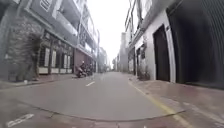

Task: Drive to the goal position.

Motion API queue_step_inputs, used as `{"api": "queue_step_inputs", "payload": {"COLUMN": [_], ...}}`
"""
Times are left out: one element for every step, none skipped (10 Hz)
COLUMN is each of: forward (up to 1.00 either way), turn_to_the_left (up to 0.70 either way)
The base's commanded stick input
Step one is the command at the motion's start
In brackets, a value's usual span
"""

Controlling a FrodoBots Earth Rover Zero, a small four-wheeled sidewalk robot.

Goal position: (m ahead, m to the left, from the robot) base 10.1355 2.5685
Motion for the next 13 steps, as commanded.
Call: {"api": "queue_step_inputs", "payload": {"forward": [0.85,0.85,0.85,0.85,0.85,0.85,0.85,0.85,0.85,0.85,0.85,0.85,0.85], "turn_to_the_left": [0.0,0.0,0.0,0.0,0.0,0.0,0.0,0.0,0.0,0.0,0.0,0.0,0.0]}}
